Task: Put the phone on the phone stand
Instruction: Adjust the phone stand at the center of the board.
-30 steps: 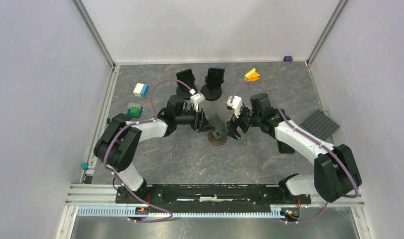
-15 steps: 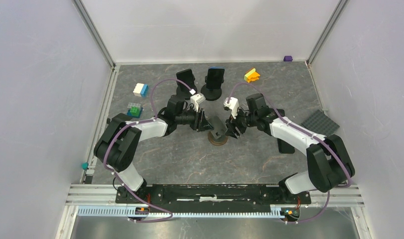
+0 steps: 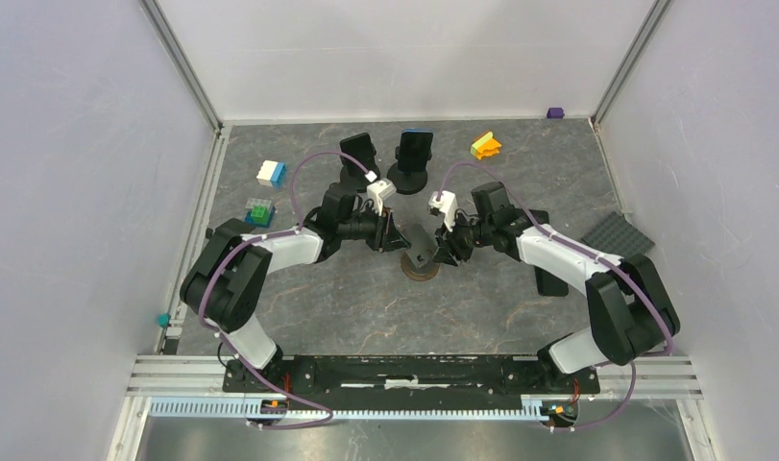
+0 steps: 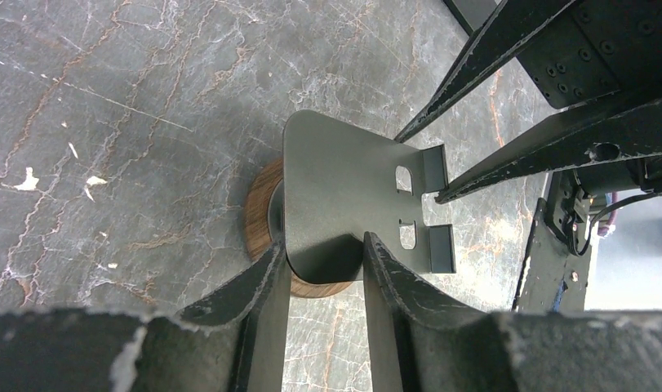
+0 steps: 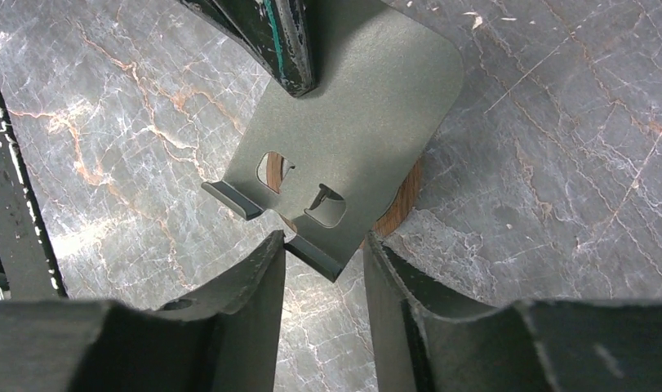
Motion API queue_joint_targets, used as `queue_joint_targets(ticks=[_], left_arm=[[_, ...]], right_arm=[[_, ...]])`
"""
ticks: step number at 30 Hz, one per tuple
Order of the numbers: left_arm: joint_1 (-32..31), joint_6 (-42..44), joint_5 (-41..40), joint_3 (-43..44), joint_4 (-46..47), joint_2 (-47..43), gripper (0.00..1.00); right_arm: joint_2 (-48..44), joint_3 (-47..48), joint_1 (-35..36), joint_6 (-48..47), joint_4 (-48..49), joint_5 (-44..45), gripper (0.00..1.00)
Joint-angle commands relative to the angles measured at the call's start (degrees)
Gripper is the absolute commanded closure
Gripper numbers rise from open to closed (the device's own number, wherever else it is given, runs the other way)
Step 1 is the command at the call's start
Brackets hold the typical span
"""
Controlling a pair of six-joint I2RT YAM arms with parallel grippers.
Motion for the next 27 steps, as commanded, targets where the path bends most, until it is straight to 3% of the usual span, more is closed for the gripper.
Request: queue_joint_targets(ticks=[1,14,27], left_arm=[[-0.4,4.0,-1.3,1.8,0.9,-2.6,0.69],[-1.9,11.2,-6.5,1.9,-4.2,-5.0,0.84],[-2.3,15.1,-9.3,2.5,-6.3,-7.6,0.89]], right_arm=[[1.1,-0.5,-0.3,-0.6,3.0,3.0,0.58],[4.4,-1.8,0.0,0.0,4.0,3.3,0.76],[4.2,-2.0,0.6,0.3,4.2,3.9,0.78]])
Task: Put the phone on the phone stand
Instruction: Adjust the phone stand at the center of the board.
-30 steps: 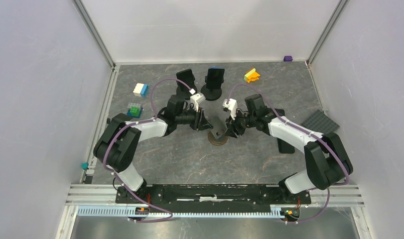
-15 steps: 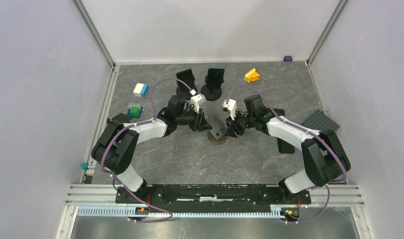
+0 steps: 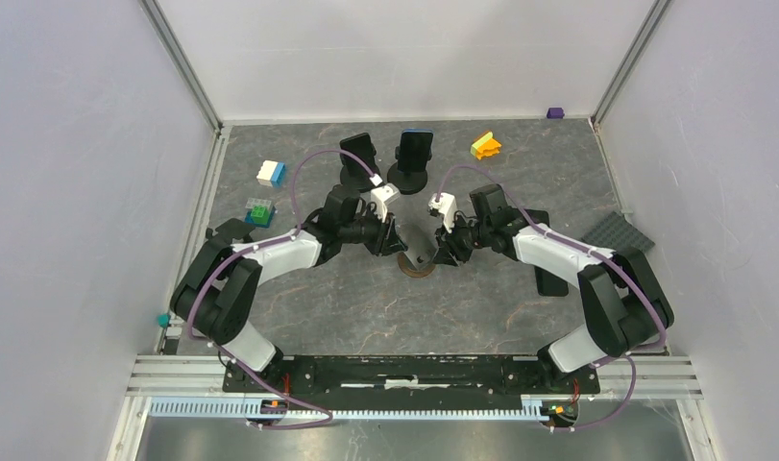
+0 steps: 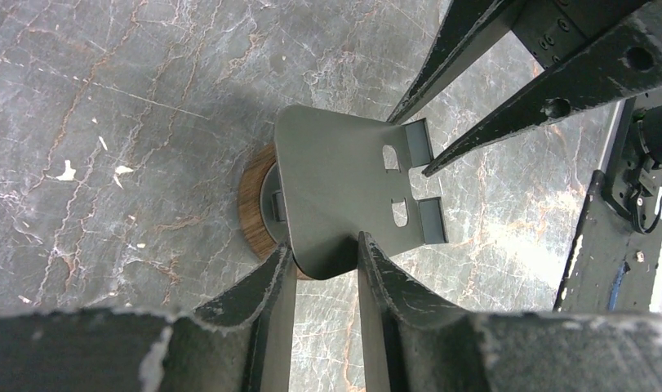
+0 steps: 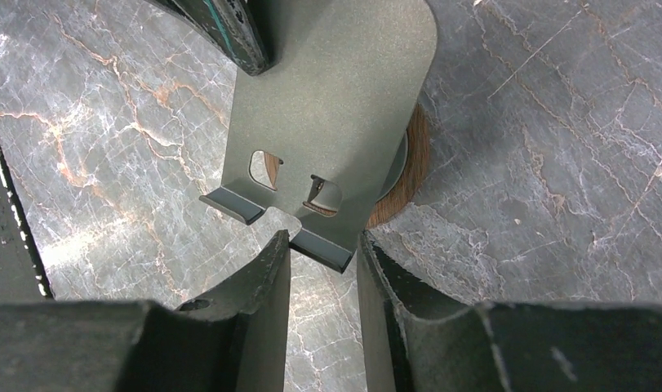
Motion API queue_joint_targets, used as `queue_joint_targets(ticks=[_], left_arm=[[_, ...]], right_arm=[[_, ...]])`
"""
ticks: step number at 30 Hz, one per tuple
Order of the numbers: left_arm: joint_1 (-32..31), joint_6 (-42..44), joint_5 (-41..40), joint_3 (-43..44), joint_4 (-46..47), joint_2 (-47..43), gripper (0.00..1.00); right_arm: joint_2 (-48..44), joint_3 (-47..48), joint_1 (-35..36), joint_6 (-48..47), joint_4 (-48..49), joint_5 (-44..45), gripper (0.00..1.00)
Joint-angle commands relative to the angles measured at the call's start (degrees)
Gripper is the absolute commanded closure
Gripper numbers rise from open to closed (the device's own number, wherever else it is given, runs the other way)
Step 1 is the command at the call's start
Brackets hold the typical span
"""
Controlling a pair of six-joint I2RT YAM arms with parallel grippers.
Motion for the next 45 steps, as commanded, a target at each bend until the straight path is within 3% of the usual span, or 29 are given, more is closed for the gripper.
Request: queue_joint_targets(ticks=[1,6,12,19,23,27,33,39,45], left_arm=[[-0.4,7.0,-3.5,2.4,1.0,-3.5,0.9],[-1.0,8.0,-3.7,2.8,0.1,-4.5,0.89],[-1.0,8.6,-2.3,2.8,-1.0,-4.5,0.62],[-0.9,6.2,-2.4,3.5,-0.8,-2.6,0.57],[-0.8,4.8,-2.2,2.8,1.4,-1.8,0.62],[-0.8,4.7,-2.2,2.5,1.8,-1.8,0.68],[-0.1,1.8,-1.8,2.2,1.9,-1.2,0.85],[1.0,-1.1,0.1,1.9,3.4,0.2,0.97],[2.0,-0.3,8.1,2.2,3.8,0.9,0.98]], right_arm=[[1.7,-1.1,0.5,-0.8,2.3,3.7,0.78],[1.6,-0.8,0.6,-0.9,2.1,3.8,0.73],[0.0,1.7,0.6,-1.9,-0.7,1.7,0.58],[-2.2,5.3,0.6,-5.5,-5.9,-0.3,0.35],[-3.3,2.5,0.5,-6.4,-4.0,0.7,0.32],[-1.7,-0.1,-0.5,-5.2,-0.4,-0.2,0.36],[-4.0,-6.3,-2.4,-2.1,8.7,-1.1,0.41],[-5.0,-8.9,-5.8,3.5,15.0,-0.5,0.44],[-0.2,-6.0,-8.8,6.8,15.9,-3.2,0.42]])
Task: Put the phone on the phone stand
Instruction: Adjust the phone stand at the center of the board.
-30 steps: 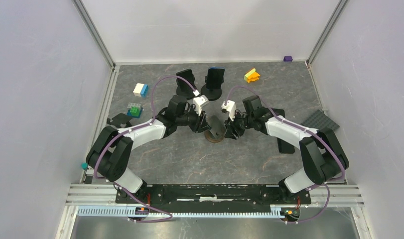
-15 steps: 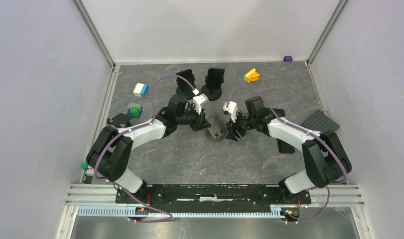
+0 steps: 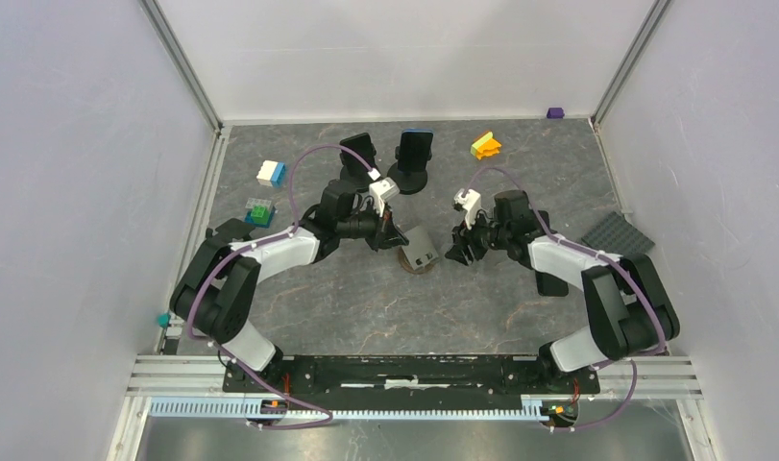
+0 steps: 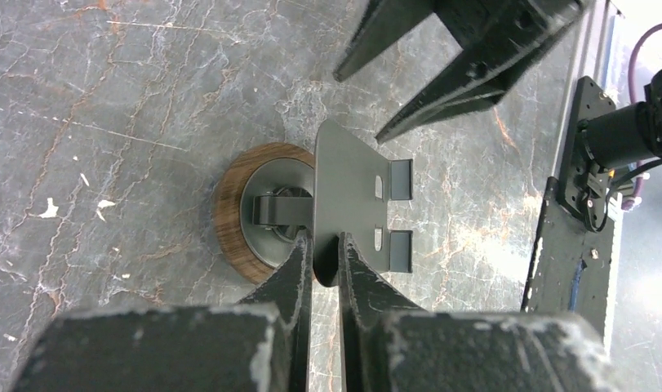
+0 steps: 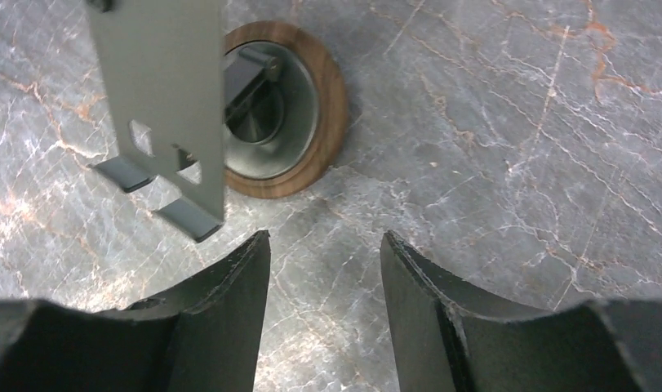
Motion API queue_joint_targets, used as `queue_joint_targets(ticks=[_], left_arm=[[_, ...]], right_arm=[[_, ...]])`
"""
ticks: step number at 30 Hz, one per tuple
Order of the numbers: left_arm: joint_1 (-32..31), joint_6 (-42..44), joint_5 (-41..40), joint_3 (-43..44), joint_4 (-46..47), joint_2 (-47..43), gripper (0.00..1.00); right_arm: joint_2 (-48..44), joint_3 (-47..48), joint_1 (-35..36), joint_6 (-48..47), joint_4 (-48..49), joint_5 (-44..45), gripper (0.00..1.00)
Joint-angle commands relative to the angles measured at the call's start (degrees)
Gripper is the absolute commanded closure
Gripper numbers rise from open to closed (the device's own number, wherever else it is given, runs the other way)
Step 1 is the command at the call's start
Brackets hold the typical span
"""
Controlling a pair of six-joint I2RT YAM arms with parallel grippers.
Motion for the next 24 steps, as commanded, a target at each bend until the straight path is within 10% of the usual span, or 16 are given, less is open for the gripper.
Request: queue_joint_targets(ticks=[1,24], left_arm=[[0.9,1.4,5.5,1.0,2.2,0.8,0.98],[0.8,4.0,10.3,0.3,3.2,0.0,0.98]], right_arm=[[3.8,3.6,-1.9,4.0,4.0,-3.7,0.42],[23.1,15.0,-1.4,1.8,-0.3,-23.6,0.28]])
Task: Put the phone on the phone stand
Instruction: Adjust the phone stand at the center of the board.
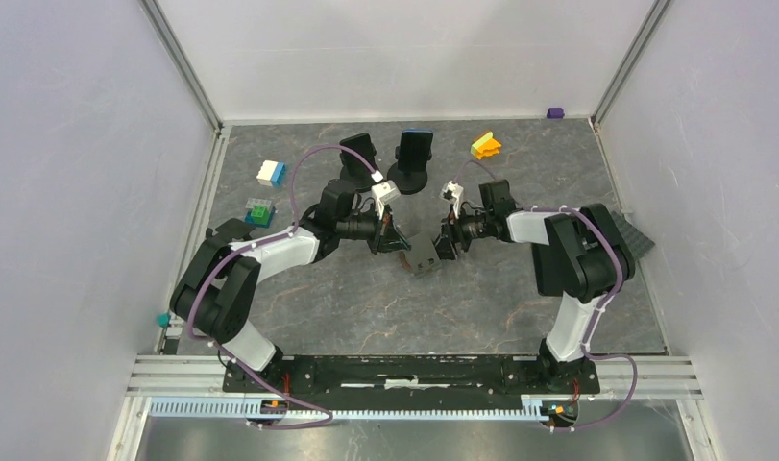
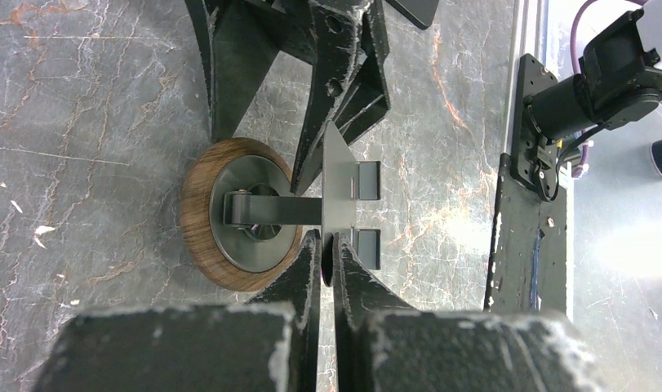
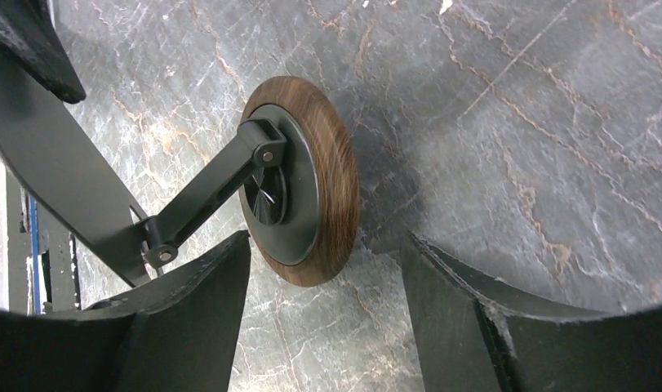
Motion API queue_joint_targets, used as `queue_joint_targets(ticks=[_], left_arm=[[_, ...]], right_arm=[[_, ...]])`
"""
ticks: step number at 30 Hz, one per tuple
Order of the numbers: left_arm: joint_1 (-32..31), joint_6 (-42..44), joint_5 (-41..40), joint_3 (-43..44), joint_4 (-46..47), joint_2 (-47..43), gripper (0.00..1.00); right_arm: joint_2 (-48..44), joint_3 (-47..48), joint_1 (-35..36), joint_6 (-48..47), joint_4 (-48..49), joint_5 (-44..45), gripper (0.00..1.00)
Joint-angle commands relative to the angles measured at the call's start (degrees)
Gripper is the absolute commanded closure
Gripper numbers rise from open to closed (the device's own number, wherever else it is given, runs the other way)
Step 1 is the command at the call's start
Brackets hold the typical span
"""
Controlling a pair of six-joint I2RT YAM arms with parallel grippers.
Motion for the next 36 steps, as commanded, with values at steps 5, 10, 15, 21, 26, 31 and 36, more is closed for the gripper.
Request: queue_joint_targets(ticks=[5,10,15,21,26,31,36], left_arm=[[0.2,3.7,0.8,0.3,2.6,0.0,0.98],[0.3,4.0,0.5,0.3,2.6,0.1,0.98],[0.3,4.8,0.7,0.7,2.7,0.4,0.9],[0.2,9.7,2.9,1.3,2.7,2.3,0.72],[0.3,13.4,5.2,0.8,3.8,4.7,0.6],[0.3,17.4,6.3,-3.1,8.8,4.4,0.63],[0.3,19.9,6.0,-4.9,11.6,3.4,0.92]], right_arm=[[3.1,3.2,0.7,-3.0,-1.5,-6.8,0.44],[3.5,3.4,0.4,-3.6,-2.4,-6.5,0.69],[4.8,4.4,0.2,-2.5,-4.9,-5.8,0.85],[6.0,5.5,0.2,-1.6,-7.0,-4.9,0.95],[7.4,6.6,0.2,-1.9,-9.3,-4.6,1.0],[8.8,7.6,0.2,-2.8,-11.5,-3.6,1.0],[9.8,8.1,0.1,-2.6,-12.2,-2.1,1.0]])
